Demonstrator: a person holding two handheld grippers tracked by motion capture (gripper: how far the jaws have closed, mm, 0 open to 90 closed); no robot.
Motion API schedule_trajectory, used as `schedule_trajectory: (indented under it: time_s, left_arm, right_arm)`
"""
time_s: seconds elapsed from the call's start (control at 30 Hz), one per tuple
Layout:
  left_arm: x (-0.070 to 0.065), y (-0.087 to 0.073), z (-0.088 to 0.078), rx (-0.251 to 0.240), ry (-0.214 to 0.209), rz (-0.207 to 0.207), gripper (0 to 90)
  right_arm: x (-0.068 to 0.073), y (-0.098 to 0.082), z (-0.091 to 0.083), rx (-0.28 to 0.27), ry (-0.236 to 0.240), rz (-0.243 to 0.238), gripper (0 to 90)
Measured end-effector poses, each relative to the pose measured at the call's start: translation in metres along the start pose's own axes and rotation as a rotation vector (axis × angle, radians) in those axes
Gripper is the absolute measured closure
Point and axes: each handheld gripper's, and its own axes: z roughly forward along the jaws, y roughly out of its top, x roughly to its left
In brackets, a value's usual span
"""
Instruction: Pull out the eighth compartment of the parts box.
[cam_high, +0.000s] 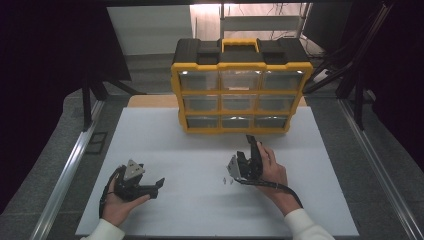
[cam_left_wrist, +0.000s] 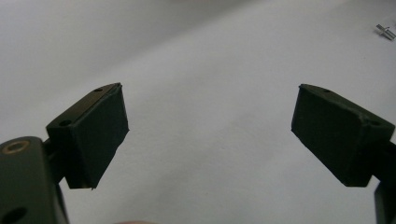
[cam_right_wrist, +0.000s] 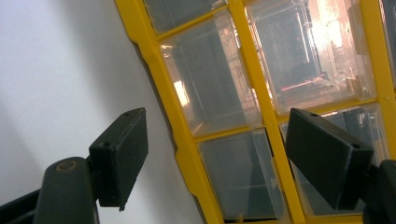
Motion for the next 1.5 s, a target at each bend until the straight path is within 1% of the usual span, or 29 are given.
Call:
schedule_trajectory:
  time_s: [0.1,0.13,0.33,0.47,0.8,0.83,0.9,0.97,1.03,1.13,1.17,1.23,1.27,1.5]
  left_arm:
    - [0.0,0.0,0.0,0.0,0.001,-0.001,11.3]
    - [0.0,0.0,0.0,0.0,0.001,-0.002,11.3]
    - [0.0,0.0,0.0,-0.001,0.002,-0.003,11.3]
    - [0.001,0.0,0.0,-0.001,0.004,-0.002,11.3]
    - [0.0,0.0,-0.001,-0.002,0.004,-0.003,11.4]
    - [0.0,0.0,-0.001,-0.002,0.004,-0.002,11.3]
    - [0.0,0.0,0.0,-0.001,0.004,-0.002,11.3]
    - [0.0,0.0,0.0,-0.002,0.004,-0.001,11.3]
    - [0.0,0.0,0.0,-0.001,0.004,0.001,11.4]
    - [-0.001,0.0,-0.001,-0.001,0.004,0.002,11.3]
    - [0.0,0.0,0.0,-0.001,0.004,0.002,11.4]
    - [0.0,0.0,0.0,-0.001,0.005,0.0,11.4]
    - [0.0,0.0,0.0,-0.001,0.005,0.0,11.3]
    - [0.0,0.0,0.0,0.001,0.005,0.001,11.4]
  right_arm:
    - [0.0,0.001,0.002,-0.007,-0.004,0.02,21.0]
    - [-0.002,0.001,0.003,-0.004,-0.003,0.002,21.1]
    - [-0.003,0.002,0.006,0.0,-0.005,0.01,21.2]
    - [-0.003,0.003,0.008,-0.002,-0.009,0.0,21.3]
    - [-0.003,0.004,0.012,0.0,-0.011,-0.005,21.7]
    - [-0.003,0.004,0.013,0.0,-0.012,0.003,21.7]
    - [-0.003,0.004,0.014,0.002,-0.012,0.002,21.8]
    - [-0.003,0.003,0.015,0.0,-0.014,0.02,21.8]
    - [-0.004,0.003,0.016,0.007,-0.011,0.001,21.9]
    - [-0.004,0.003,0.017,0.009,-0.012,0.001,21.8]
    - [-0.002,0.003,0.018,0.004,-0.012,0.023,21.9]
    - [-0.004,0.003,0.019,0.006,-0.011,-0.003,22.0]
    - [-0.003,0.003,0.019,0.008,-0.012,0.01,22.0]
    - [-0.005,0.005,0.023,0.005,-0.018,-0.003,22.2]
